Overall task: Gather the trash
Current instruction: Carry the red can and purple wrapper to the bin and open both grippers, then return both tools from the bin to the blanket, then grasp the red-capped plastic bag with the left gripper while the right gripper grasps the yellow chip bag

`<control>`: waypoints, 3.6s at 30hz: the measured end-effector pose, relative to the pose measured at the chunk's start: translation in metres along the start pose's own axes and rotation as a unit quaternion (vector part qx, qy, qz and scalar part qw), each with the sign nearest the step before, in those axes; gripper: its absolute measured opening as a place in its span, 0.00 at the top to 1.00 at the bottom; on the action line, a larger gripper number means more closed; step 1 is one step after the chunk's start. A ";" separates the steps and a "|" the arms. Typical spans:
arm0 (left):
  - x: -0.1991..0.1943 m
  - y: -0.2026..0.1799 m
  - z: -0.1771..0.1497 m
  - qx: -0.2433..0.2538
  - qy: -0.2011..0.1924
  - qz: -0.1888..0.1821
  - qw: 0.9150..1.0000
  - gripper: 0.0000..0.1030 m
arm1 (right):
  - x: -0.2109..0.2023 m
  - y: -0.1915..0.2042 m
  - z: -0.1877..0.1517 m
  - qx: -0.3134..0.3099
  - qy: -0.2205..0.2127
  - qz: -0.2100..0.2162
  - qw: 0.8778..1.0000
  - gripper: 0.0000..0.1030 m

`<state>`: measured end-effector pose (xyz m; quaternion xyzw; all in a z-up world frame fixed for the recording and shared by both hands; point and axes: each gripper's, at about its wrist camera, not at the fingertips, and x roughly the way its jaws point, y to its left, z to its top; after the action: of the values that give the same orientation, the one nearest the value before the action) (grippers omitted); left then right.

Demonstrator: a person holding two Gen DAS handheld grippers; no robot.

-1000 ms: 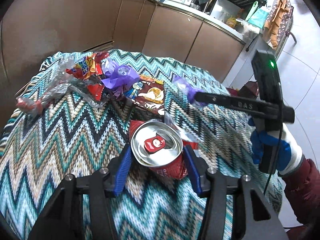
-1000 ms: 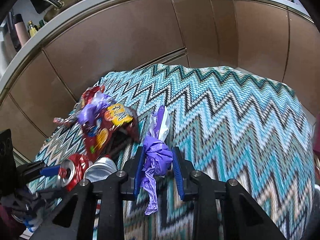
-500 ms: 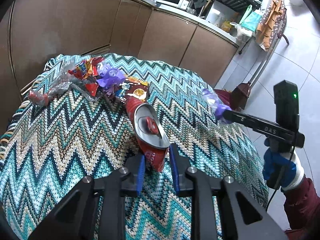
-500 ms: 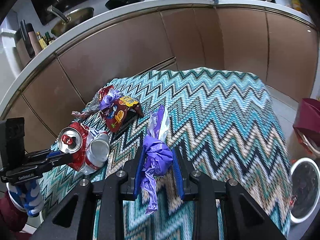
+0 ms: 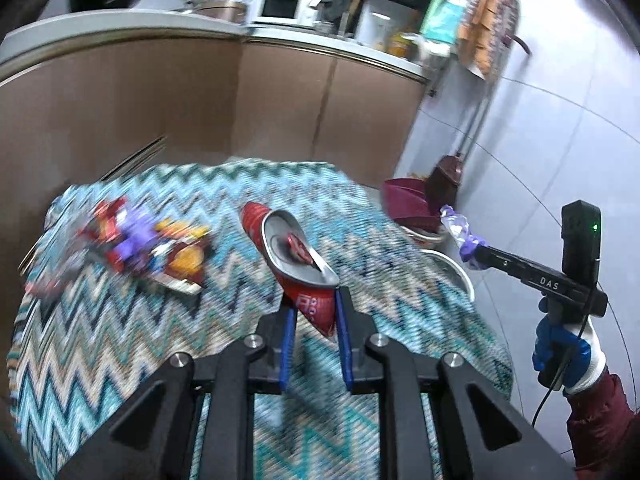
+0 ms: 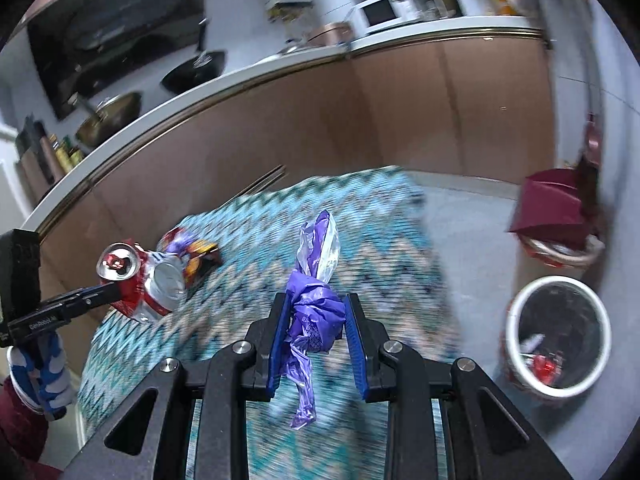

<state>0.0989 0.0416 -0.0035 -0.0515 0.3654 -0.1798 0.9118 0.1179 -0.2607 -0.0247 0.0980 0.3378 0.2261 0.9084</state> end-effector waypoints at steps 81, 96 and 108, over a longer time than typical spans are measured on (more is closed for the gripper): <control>-0.031 0.070 0.032 -0.035 -0.068 0.039 0.996 0.47 | -0.001 0.097 0.067 -0.075 -0.046 -0.039 0.995 0.34; -0.027 0.209 0.003 -0.080 -0.040 0.137 0.986 0.47 | 0.124 0.148 0.060 -0.127 0.054 0.045 0.989 0.32; 0.015 0.292 -0.018 -0.141 0.006 0.174 0.975 0.47 | 0.238 0.175 0.053 -0.164 0.130 0.110 0.972 0.26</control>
<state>0.1813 0.3087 -0.0925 -0.1142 0.3961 0.0344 0.9104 0.2520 0.0047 -0.0621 -0.0458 0.3986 0.3876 0.8299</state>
